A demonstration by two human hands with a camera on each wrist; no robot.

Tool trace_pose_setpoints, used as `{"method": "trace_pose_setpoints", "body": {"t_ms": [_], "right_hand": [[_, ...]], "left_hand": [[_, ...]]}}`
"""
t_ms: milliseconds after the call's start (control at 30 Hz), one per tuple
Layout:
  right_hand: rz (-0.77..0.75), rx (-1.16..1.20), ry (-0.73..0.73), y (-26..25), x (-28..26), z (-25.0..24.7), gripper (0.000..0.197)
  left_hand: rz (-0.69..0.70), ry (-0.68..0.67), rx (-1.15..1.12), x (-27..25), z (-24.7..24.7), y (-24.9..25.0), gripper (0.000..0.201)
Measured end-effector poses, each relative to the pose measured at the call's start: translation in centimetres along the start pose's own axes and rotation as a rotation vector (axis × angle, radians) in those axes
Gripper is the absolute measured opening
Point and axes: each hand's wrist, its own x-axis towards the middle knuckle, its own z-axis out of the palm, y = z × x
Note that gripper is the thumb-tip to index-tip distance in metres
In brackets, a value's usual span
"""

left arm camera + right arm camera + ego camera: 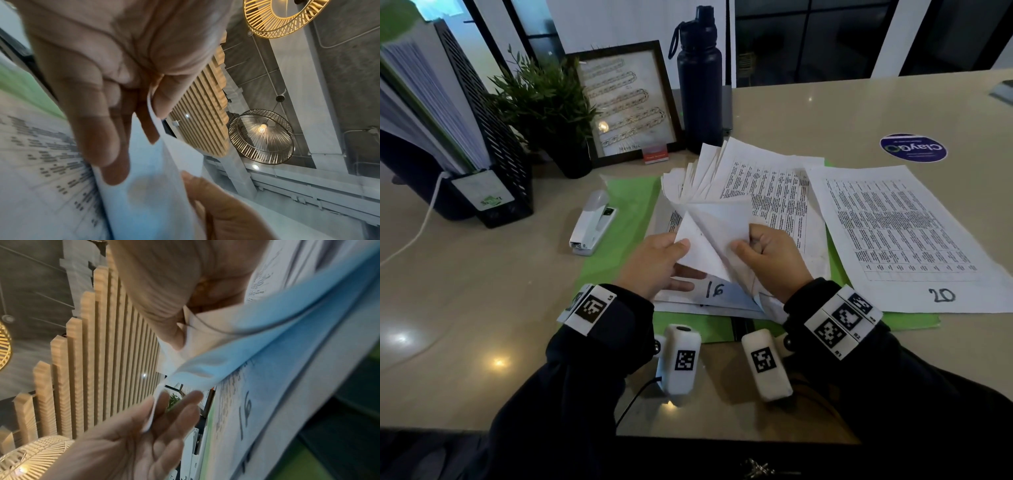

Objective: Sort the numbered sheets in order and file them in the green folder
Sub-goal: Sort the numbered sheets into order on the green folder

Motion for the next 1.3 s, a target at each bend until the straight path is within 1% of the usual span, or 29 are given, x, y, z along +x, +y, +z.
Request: {"method": "trace_pose_setpoints", "body": {"t_ms": [100,167,200,267,333,400,467,533,567,600,667,700,733,800,833,900,933,967,1000,1033,1067,1133,1233,1300], "right_hand": [[0.02,0.12,0.157,0.3,0.1,-0.3,0.024],[0.028,0.195,0.232,0.1,0.1,-0.6,0.013],[0.026,0.211,0.263,0.0,0.1,-0.6,0.012],[0.015,0.183,0.315,-0.1,0.3,-0.8,0.018],[0.004,0.141,0.323,0.0,0.3,-0.8,0.022],[-0.006,0.133,0.314,0.1,0.4,-0.7,0.023],[-0.019,0.147,0.296,0.2,0.3,-0.6,0.023],[-0.022,0.165,0.251,0.1,0.3,-0.5,0.022],[-0.02,0.176,0.214,0.0,0.3,-0.5,0.022],[-0.016,0.17,0.173,0.0,0.3,-0.4,0.026],[-0.033,0.145,0.096,-0.4,0.2,-0.2,0.042],[-0.028,0.148,0.063,-0.4,0.2,-0.1,0.049],[-0.007,0.168,0.035,-0.6,0.1,0.0,0.052],[0.022,0.178,-0.004,-0.6,-0.1,0.2,0.044],[0.016,0.151,-0.02,-0.6,-0.1,0.2,0.037],[-0.019,0.092,-0.056,-0.6,-0.2,0.2,0.021],[-0.019,0.074,-0.068,-0.6,-0.2,0.1,0.016],[-0.019,0.058,-0.067,-0.7,-0.3,0.1,0.015],[-0.017,0.049,-0.049,-0.7,-0.3,0.0,0.017],[-0.016,0.052,-0.021,-0.8,-0.4,0.0,0.02],[-0.009,0.065,0.013,-0.8,-0.4,0.0,0.023],[0.011,0.11,0.092,-0.9,-0.4,-0.1,0.027],[0.014,0.178,0.232,-0.8,-0.3,-0.3,0.029],[0.01,0.194,0.303,-0.7,-0.3,-0.5,0.027]], "left_hand": [[0.001,0.066,0.125,0.2,-1.9,-0.5,0.016],[-0.015,0.12,0.208,0.3,-3.3,-0.7,0.028],[-0.03,0.145,0.243,0.4,-3.8,-0.8,0.033],[-0.067,0.18,0.302,0.4,-4.6,-0.8,0.034],[-0.118,0.174,0.305,0.6,-5.2,-0.9,0.027],[-0.145,0.167,0.285,0.7,-5.5,-1.0,0.018],[-0.149,0.17,0.285,0.7,-5.6,-1.0,0.014],[-0.141,0.172,0.303,0.6,-5.3,-0.9,0.011],[-0.125,0.172,0.312,0.5,-5.1,-0.6,0.006],[-0.095,0.169,0.319,0.3,-4.8,-0.4,0.018],[-0.006,0.123,0.348,0.2,-4.2,-0.2,0.056],[0.018,0.099,0.366,0.1,-3.7,0.1,0.064],[0.03,0.074,0.381,-0.1,-3.2,0.3,0.06],[0.007,0.06,0.395,-0.3,-2.0,0.6,0.029],[-0.021,0.079,0.35,-0.4,-1.6,0.8,0.026],[-0.079,0.133,0.242,-0.2,-1.4,0.7,0.05],[-0.092,0.151,0.212,-0.1,-1.5,0.6,0.058],[-0.102,0.168,0.202,0.0,-1.7,0.5,0.061],[-0.109,0.18,0.201,0.1,-2.0,0.4,0.058],[-0.105,0.183,0.212,0.3,-2.3,0.1,0.05],[-0.081,0.184,0.23,0.4,-2.6,-0.1,0.039],[-0.029,0.18,0.276,0.6,-3.2,-0.5,0.028],[0.022,0.18,0.321,0.5,-3.4,-0.5,0.03],[0.05,0.198,0.308,0.6,-3.3,-0.5,0.033]]}}
